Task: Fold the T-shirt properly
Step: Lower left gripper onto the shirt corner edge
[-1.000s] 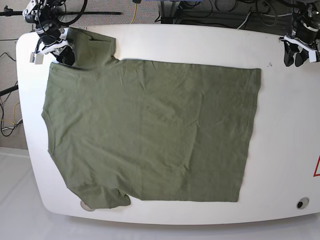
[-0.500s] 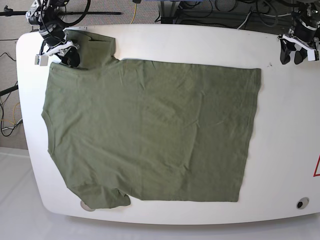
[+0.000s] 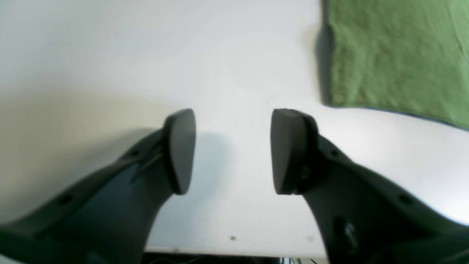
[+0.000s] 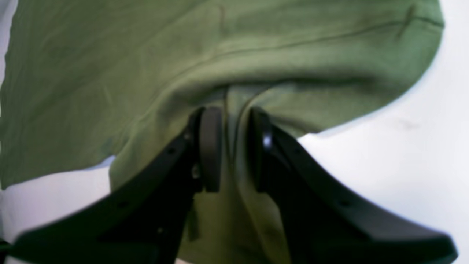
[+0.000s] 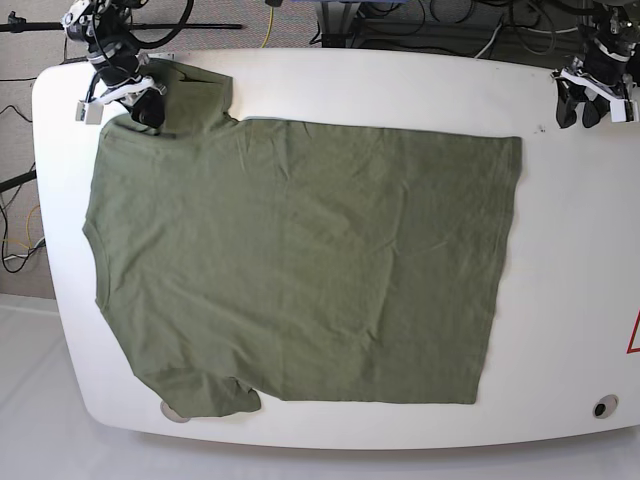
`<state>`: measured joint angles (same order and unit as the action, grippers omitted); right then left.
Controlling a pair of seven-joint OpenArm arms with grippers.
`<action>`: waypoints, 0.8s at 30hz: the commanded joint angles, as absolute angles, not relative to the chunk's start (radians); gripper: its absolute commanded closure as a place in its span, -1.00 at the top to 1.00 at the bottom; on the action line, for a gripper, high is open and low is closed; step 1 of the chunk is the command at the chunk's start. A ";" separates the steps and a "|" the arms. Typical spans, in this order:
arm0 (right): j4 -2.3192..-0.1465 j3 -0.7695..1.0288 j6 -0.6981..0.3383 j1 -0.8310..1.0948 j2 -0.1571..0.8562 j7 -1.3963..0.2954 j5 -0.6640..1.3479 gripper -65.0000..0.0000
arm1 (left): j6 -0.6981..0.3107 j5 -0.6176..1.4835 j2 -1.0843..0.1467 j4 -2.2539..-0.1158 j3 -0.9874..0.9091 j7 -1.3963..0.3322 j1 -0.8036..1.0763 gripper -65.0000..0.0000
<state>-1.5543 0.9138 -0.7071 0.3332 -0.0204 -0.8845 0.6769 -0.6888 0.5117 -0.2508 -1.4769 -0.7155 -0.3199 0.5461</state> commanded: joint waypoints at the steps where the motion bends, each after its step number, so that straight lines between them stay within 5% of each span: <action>1: -1.561 0.910 -0.698 0.350 -0.014 -0.925 0.642 -0.55 | -0.686 0.511 -0.260 -1.502 -0.731 -0.270 0.555 -0.20; 12: -1.555 0.881 -0.698 0.364 -0.001 -0.920 0.640 -0.70 | -0.664 0.496 -0.256 -1.502 -0.732 -0.229 0.581 -0.34; 20: -1.544 0.877 -0.698 0.365 0.010 -0.919 0.644 -0.72 | -0.669 0.501 -0.252 -1.512 -0.729 -0.263 0.582 -0.26; 24: -1.549 0.884 -0.698 0.366 0.009 -0.917 0.658 -0.67 | -0.686 0.560 -0.242 -1.516 -0.724 -0.480 0.547 -0.03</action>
